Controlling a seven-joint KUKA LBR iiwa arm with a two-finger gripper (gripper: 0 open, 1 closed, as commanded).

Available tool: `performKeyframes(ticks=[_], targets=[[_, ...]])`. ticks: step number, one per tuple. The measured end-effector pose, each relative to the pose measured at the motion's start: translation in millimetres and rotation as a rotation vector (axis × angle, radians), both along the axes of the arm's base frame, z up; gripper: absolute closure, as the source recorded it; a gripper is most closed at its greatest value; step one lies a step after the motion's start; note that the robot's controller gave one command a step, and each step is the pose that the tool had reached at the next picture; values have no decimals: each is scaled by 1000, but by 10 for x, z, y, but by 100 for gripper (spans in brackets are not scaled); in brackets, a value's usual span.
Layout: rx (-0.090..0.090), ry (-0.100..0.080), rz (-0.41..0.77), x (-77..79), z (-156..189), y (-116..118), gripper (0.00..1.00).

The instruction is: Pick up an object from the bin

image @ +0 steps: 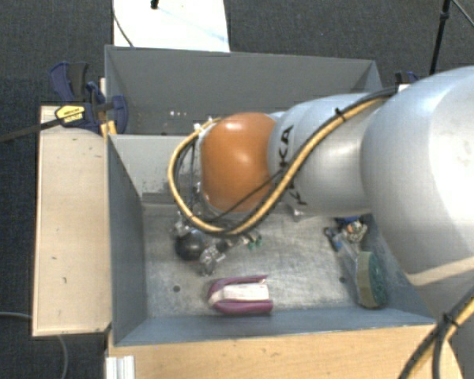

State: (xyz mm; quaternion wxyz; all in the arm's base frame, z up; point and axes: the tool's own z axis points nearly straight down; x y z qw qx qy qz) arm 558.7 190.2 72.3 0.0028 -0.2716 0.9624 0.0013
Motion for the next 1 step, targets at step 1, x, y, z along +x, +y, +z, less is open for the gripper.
performKeyframes(ticks=[1], targets=[[0,-5,-40,-55,1394,-104,100]])
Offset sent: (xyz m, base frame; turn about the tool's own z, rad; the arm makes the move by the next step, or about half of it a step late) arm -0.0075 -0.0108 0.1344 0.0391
